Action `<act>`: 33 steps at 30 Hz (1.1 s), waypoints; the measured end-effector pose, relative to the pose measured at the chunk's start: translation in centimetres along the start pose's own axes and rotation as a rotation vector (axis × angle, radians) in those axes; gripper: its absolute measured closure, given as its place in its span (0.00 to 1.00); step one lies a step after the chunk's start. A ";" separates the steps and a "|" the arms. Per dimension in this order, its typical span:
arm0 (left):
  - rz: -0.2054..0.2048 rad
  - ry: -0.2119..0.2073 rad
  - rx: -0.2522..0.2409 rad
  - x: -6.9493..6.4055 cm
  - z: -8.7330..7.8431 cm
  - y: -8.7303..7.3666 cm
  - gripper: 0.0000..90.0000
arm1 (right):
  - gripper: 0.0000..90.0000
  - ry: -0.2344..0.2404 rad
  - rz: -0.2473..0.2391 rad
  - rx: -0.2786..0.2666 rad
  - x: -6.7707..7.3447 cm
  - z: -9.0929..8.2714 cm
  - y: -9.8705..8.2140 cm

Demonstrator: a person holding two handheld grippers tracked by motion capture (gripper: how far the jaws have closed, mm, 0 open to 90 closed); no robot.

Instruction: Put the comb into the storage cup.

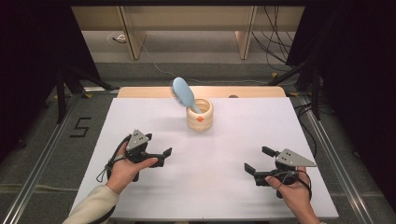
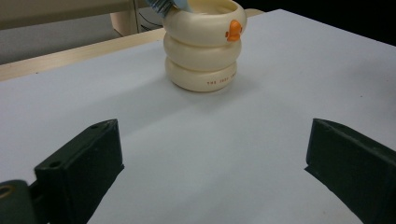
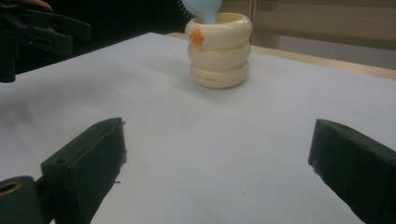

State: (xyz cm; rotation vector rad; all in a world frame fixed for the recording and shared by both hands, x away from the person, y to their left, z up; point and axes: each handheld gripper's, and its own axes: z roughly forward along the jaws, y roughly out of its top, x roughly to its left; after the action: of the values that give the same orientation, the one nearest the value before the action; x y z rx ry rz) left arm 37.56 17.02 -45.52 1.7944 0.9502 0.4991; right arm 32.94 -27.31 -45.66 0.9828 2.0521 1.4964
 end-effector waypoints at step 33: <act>0.075 0.039 0.036 0.4 -2.4 -2.5 0.05 | 0.06 0.007 -0.005 0.016 0.1 0.2 -0.2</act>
State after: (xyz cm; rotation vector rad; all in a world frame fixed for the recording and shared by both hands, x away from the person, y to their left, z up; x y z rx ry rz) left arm 35.23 19.18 -46.81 1.8642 0.9262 0.5694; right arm 32.95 -27.15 -45.91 0.9790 2.0730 1.4854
